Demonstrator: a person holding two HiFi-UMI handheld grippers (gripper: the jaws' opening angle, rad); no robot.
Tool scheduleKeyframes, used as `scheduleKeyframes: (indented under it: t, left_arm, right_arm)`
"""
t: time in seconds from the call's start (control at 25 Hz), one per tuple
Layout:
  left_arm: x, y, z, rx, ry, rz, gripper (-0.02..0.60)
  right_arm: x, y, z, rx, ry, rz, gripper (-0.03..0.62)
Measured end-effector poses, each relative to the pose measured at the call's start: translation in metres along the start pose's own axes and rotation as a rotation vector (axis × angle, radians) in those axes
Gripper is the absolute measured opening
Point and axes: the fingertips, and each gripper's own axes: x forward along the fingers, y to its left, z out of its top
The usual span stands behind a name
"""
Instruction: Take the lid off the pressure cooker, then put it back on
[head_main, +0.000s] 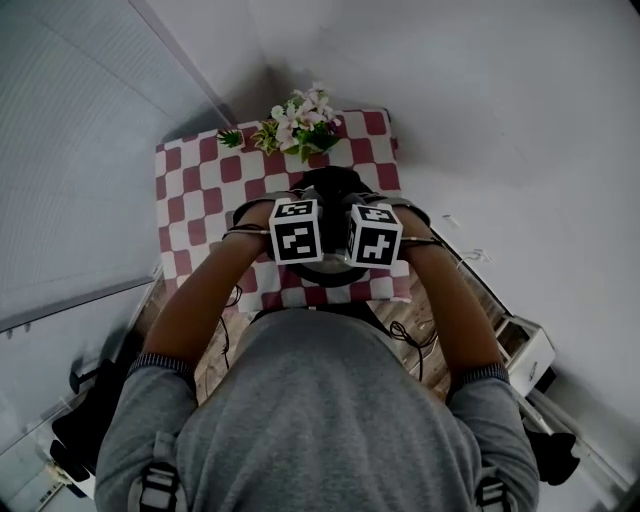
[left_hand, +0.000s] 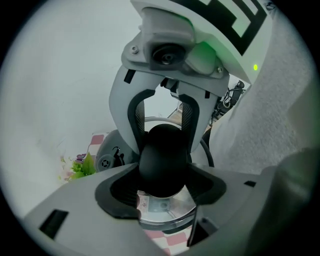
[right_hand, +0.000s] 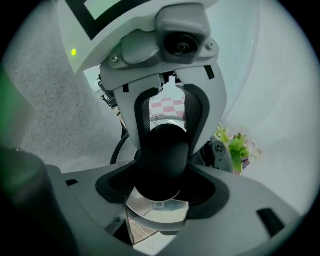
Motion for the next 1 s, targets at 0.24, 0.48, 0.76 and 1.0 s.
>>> scheduleKeyframes:
  t: [0.24, 0.48, 0.76, 1.0]
  left_arm:
    - [0.0001, 0.0017, -0.0010, -0.106, -0.006, 0.039, 0.302]
    - [-0.0015, 0.0036, -0.0029, -0.209, -0.010, 0.091, 0.302]
    - [-0.0015, 0.0050, -0.0034, -0.325, -0.011, 0.134, 0.302]
    - [-0.0036, 0.0052, -0.0029, -0.358, -0.034, 0.182, 0.304]
  right_arm:
    - [-0.0014, 0.0002, 0.0002, -0.130, 0.032, 0.064, 0.310]
    - [-0.0017, -0.0010, 0.0001, -0.258, 0.056, 0.114, 0.310]
    - [-0.0016, -0.0021, -0.0009, -0.393, 0.083, 0.161, 0.311]
    - [-0.0031, -0.0017, -0.0009, -0.426, 0.105, 0.177, 0.314]
